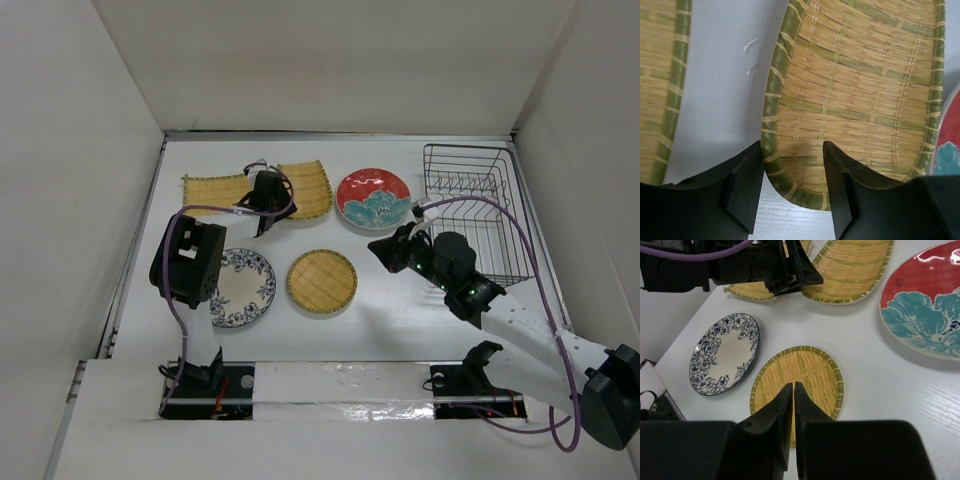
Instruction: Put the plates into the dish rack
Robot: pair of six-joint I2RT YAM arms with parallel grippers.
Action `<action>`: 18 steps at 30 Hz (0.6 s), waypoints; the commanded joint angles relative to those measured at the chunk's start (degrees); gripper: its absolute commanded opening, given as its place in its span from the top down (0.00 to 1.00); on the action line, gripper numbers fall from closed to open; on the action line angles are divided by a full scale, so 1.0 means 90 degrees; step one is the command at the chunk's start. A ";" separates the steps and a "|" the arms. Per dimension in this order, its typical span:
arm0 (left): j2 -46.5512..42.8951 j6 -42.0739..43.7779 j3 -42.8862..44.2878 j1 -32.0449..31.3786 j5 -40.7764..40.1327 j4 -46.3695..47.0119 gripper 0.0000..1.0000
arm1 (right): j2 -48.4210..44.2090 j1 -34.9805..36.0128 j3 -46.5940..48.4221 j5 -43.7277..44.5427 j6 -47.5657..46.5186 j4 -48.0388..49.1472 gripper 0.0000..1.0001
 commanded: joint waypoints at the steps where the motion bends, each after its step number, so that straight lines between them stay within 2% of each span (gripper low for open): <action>1: -0.0077 -0.0310 -0.0190 0.0033 0.0323 0.0802 0.55 | 0.0013 0.0043 0.0060 0.0029 -0.0017 0.0328 0.89; 5: -0.0087 -0.0544 -0.0444 0.0033 0.0372 0.1203 0.62 | 0.0004 0.0043 0.0070 0.0029 -0.0027 0.0318 0.89; 8: -0.0164 -0.0749 -0.0718 0.0033 0.0362 0.1603 0.73 | -0.0006 0.0043 0.0060 0.0049 -0.0037 0.0298 0.89; 11: -0.0233 -0.0905 -0.0952 0.0033 0.0255 0.1868 0.86 | 0.0003 0.0043 0.0070 0.0068 -0.0056 0.0279 0.89; 12: -0.0272 -0.0916 -0.1020 0.0033 0.0206 0.1907 0.97 | -0.0006 0.0043 0.0080 0.0068 -0.0056 0.0288 0.89; 13: -0.0311 -0.0925 -0.1079 0.0033 0.0167 0.1965 1.00 | -0.0006 0.0043 0.0080 0.0088 -0.0056 0.0279 0.89; 18: -0.1002 -0.0916 -0.1518 0.0033 -0.0203 0.2151 1.00 | 0.0071 0.0043 0.0090 0.0117 -0.0076 0.0288 0.89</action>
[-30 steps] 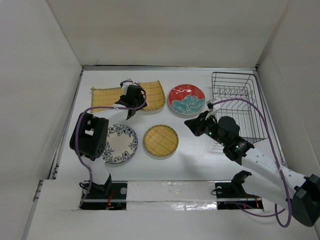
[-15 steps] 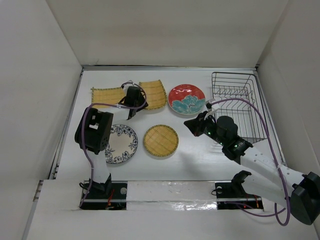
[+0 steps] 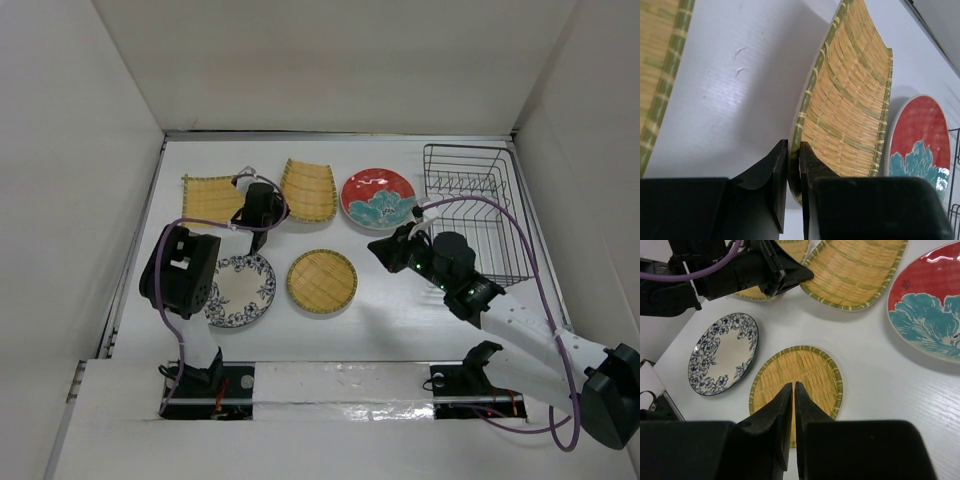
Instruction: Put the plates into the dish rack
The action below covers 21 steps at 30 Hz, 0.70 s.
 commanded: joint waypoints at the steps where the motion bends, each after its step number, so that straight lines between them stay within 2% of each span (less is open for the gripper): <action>1: -0.0693 0.0182 -0.0358 -0.0030 -0.0398 0.0090 1.00 | 0.0069 0.0043 0.0099 0.0057 -0.0080 0.0288 0.88; 4: -0.1279 0.0280 -0.0592 -0.0030 -0.0662 0.0119 1.00 | 0.0167 0.0043 0.0100 -0.0061 -0.0061 0.0357 0.78; 5: -0.1416 0.0309 -0.0651 -0.0030 -0.0730 0.0129 1.00 | 0.0196 0.0043 0.0100 -0.0071 -0.0061 0.0395 0.69; 7: -0.1855 0.0377 -0.0807 -0.0030 -0.0877 0.0139 1.00 | 0.0264 0.0043 0.0099 -0.0090 -0.0051 0.0415 0.60; 8: -0.1992 0.0406 -0.0846 -0.0030 -0.0897 0.0139 1.00 | 0.0284 0.0043 0.0119 -0.0090 -0.0032 0.0415 0.50; 12: -0.2986 0.0397 -0.1226 -0.0030 -0.0820 0.0226 1.00 | 0.0401 0.0043 0.0207 -0.0129 0.0036 0.0415 0.32; 13: -0.3183 0.0378 -0.1315 -0.0098 -0.0761 0.0265 1.00 | 0.0431 0.0043 0.0236 -0.0110 0.0075 0.0415 0.32; 15: -0.3738 0.0426 -0.1529 -0.0351 -0.0867 0.0295 1.00 | 0.0480 0.0043 0.0372 0.0007 0.0269 0.0318 0.24; 17: -0.4072 0.0194 -0.1754 -0.0430 -0.0547 0.0508 1.00 | 0.0528 0.0043 0.0402 0.0085 0.0543 0.0482 0.16; 21: -0.4988 -0.0246 -0.2485 -0.0430 0.0273 0.0899 1.00 | 0.0898 -0.0093 0.0597 0.0017 0.1109 0.0679 0.08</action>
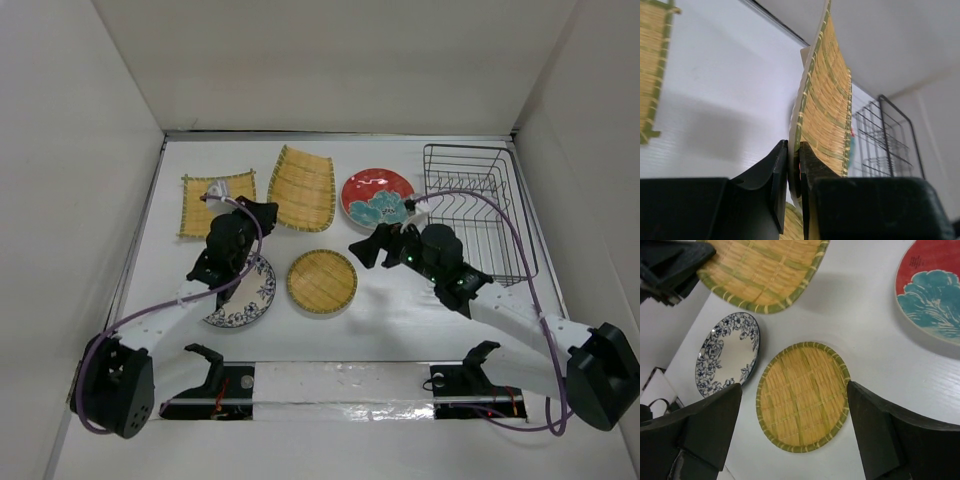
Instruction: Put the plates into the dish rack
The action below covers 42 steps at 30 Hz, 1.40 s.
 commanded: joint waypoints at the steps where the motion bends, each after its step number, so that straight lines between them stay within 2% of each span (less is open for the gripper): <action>1: -0.0733 -0.0534 -0.0444 0.0002 0.0895 0.1171 1.00 | 0.0280 -0.0137 0.0606 -0.0009 0.0557 0.0577 0.08; 5: -0.1427 -0.0876 -0.0982 0.0002 0.1562 0.1573 1.00 | 0.0690 -0.0372 0.1018 -0.0429 0.0918 0.0898 0.06; 10: -0.2189 -0.1227 -0.1549 0.0002 0.2156 0.2071 1.00 | 0.1169 -0.0431 0.1272 -0.0469 0.1221 0.1143 0.04; 16: -0.2297 -0.1560 -0.1920 0.0002 0.2938 0.2822 1.00 | 0.1784 -0.0431 0.1107 -0.1151 0.1622 0.2060 0.04; 19: -0.2141 -0.1638 -0.2086 0.0002 0.3270 0.3262 1.00 | 0.1921 -0.0431 0.1019 -0.1455 0.1700 0.2656 0.08; 25: -0.1907 -0.1287 -0.2125 0.0002 0.3544 0.3293 1.00 | 0.1960 -0.0372 0.1116 -0.1602 0.1408 0.2784 0.37; 28: -0.1800 -0.1082 -0.2087 0.0002 0.3671 0.3283 1.00 | 0.1999 -0.0372 0.1165 -0.1796 0.1271 0.2784 0.61; 29: -0.1770 -0.0917 -0.2057 0.0002 0.3710 0.3293 1.00 | 0.2019 -0.0372 0.1184 -0.1865 0.1251 0.2774 0.78; 31: -0.1673 -0.0789 -0.2009 0.0002 0.3798 0.3283 1.00 | 0.2019 -0.0372 0.1185 -0.1904 0.1212 0.2755 0.90; 32: -0.1643 -0.0643 -0.1979 0.0002 0.3828 0.3254 1.00 | 0.1961 -0.0372 0.1194 -0.1895 0.1183 0.2629 1.00; 35: -0.1536 -0.0389 -0.1891 0.0002 0.3847 0.3146 1.00 | 0.1689 -0.0372 0.1223 -0.1555 0.0988 0.2210 1.00; 36: -0.1487 -0.0340 -0.1872 0.0002 0.3867 0.3137 0.96 | 0.1590 -0.0372 0.1282 -0.1437 0.0920 0.2092 1.00; 37: -0.1467 -0.0291 -0.1843 0.0002 0.3944 0.3146 0.72 | 0.1493 -0.0372 0.1302 -0.1329 0.0774 0.1975 1.00; 40: -0.1467 -0.0095 -0.1833 0.0002 0.4062 0.3302 0.39 | 0.1083 -0.0654 0.1476 -0.0997 0.0568 0.1672 1.00; 42: -0.1584 -0.0008 -0.1832 0.0002 0.4053 0.3293 0.32 | 0.0868 -0.0821 0.1614 -0.0617 0.0470 0.1321 1.00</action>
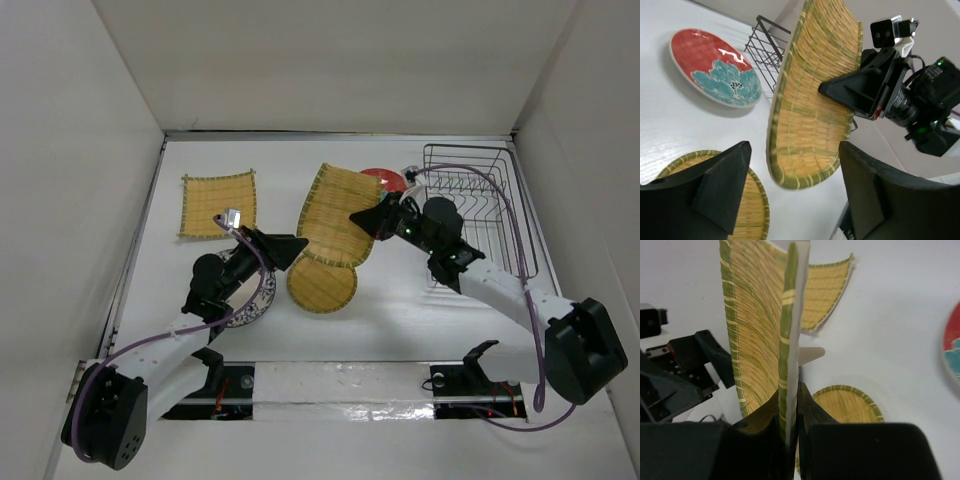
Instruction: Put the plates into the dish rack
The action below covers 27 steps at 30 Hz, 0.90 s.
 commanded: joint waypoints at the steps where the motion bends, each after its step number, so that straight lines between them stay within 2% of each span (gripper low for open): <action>1: -0.0241 0.0422 0.0317 -0.0022 0.0216 0.0561 0.29 | -0.0720 -0.0299 0.0720 0.0751 -0.0465 -0.0084 1.00; 7: -0.0788 0.0882 0.0142 -0.0022 -0.0341 0.0228 0.27 | -0.1425 -0.1158 0.1082 0.1942 -0.0845 -0.0914 1.00; 9: -0.0721 0.0980 0.0063 -0.0022 -0.0322 0.0345 0.28 | -0.1757 -0.1450 0.1102 0.3015 -0.1070 -0.1061 1.00; 12: -0.0312 0.0844 -0.0054 -0.0022 0.0067 0.0744 0.41 | -0.2118 -0.1880 0.0928 0.4217 -0.1529 -0.0887 1.00; 14: -0.0164 0.0824 -0.0026 -0.0362 0.0342 0.0969 0.44 | -0.2216 -0.2154 0.0722 0.4802 -0.1851 -0.0333 1.00; 16: -0.0154 0.1262 0.0246 -0.0743 0.0469 0.0835 0.41 | -0.2149 -0.2747 0.0450 0.4757 -0.1969 0.0137 1.00; 17: -0.0241 0.1602 0.0335 -0.1161 0.0440 0.0582 0.40 | -0.1945 -0.2964 0.0399 0.4573 -0.1950 0.0497 1.00; 21: -0.0524 0.2287 0.0609 -0.1866 -0.0262 -0.0210 0.39 | -0.1398 -0.4008 0.0779 0.4571 -0.2009 0.0608 1.00; 23: -0.0535 0.2386 0.0600 -0.1868 -0.0371 -0.0251 0.39 | -0.1056 -0.4670 0.1071 0.4426 -0.1814 0.0598 1.00; 27: -0.0447 0.2416 0.0658 -0.1868 -0.0371 -0.0348 0.39 | -0.0489 -0.5289 0.1590 0.4366 -0.1959 0.0472 1.00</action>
